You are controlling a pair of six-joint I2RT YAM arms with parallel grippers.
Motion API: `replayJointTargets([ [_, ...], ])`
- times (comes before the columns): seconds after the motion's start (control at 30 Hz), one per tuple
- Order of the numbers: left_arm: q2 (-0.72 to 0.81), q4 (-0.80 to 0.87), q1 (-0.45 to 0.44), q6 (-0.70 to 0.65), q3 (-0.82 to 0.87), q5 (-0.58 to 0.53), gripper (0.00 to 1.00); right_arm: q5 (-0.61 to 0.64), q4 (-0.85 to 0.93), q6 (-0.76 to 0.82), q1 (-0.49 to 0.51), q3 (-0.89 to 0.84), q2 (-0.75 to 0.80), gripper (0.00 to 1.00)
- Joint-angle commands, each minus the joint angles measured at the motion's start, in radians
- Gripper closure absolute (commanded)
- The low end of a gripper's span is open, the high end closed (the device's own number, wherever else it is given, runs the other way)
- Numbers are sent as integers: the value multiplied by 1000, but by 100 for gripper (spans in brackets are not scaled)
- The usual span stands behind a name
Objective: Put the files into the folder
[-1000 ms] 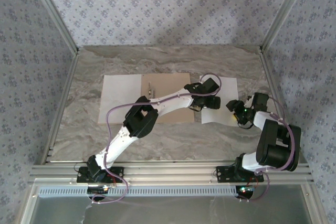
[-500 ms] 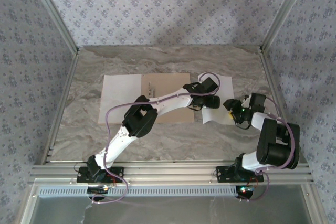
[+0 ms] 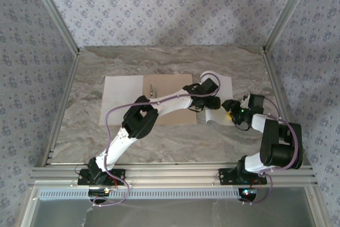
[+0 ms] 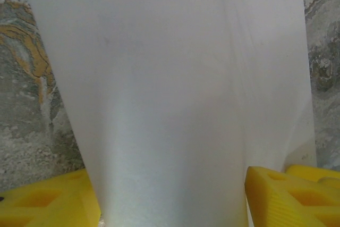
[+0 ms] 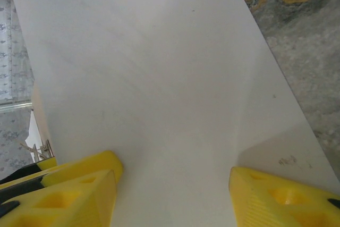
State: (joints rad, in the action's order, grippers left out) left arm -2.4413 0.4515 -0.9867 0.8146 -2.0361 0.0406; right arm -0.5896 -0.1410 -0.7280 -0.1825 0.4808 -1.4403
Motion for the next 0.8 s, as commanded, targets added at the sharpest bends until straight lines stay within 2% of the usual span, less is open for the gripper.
replayJointTargets([
  [0.0, 32, -32, -9, 26, 32, 78, 34, -9, 12, -25, 8, -19, -23, 40],
  [0.23, 64, -86, 9, 55, 80, 110, 44, -36, 15, -14, 12, -3, -5, 39],
  [0.4, 97, -134, 25, 86, 154, 142, 53, -70, 52, -1, 11, 14, 55, 34],
  [0.53, 142, -199, 40, 131, 220, 180, 55, -130, 118, 27, 7, 47, 108, 30],
  [0.77, 201, -305, 66, 194, 306, 247, 61, -227, 125, -31, -18, 45, 242, 26],
])
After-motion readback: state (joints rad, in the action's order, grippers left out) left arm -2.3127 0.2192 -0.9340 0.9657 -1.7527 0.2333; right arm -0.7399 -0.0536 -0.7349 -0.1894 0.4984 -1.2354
